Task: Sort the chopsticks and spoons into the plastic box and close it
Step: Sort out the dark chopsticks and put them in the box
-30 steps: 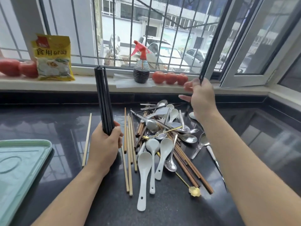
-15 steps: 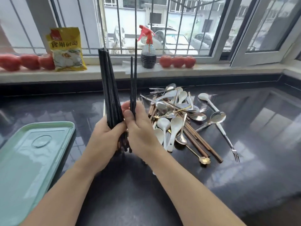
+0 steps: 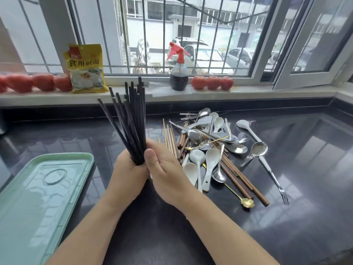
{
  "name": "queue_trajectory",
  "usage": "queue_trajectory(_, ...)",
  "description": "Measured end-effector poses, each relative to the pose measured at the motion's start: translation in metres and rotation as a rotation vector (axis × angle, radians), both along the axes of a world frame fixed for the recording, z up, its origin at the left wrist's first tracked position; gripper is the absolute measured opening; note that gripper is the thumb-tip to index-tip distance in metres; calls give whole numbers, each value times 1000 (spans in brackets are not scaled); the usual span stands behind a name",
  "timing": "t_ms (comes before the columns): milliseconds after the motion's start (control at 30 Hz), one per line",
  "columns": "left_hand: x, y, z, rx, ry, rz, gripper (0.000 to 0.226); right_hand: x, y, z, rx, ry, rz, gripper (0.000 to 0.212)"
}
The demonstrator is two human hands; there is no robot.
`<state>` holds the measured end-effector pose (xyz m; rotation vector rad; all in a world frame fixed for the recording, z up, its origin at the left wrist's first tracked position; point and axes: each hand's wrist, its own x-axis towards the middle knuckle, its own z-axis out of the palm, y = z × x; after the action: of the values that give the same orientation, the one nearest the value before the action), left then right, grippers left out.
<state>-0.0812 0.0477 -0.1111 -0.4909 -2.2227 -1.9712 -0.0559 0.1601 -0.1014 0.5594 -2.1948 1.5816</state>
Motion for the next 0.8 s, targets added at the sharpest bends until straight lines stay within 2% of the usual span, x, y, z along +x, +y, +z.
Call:
queue_trajectory(100,-3,4,1,58,10,55,27,-3,3,-4,-20,-57,8,35)
queue_trajectory(300,-8,7,-2,54,94,178,24,-13,7,-21,38,-164,-158,48)
queue_trajectory(367,-11,8,-1,51,119,254,20,-12,11,-20,29,-148,-233,40)
queue_trajectory(500,-18,10,-7,78,92,300,30,-15,19,-17,11,-129,-413,24)
queue_trajectory(567,-21,11,-10,107,70,312,28,-17,23,-19,86,-112,-509,21)
queue_trajectory(700,-17,12,-10,176,118,377,7,-21,43,-17,304,-73,-663,22)
queue_trajectory(800,-26,14,-2,198,172,454,12,-48,76,-5,616,-199,-651,30)
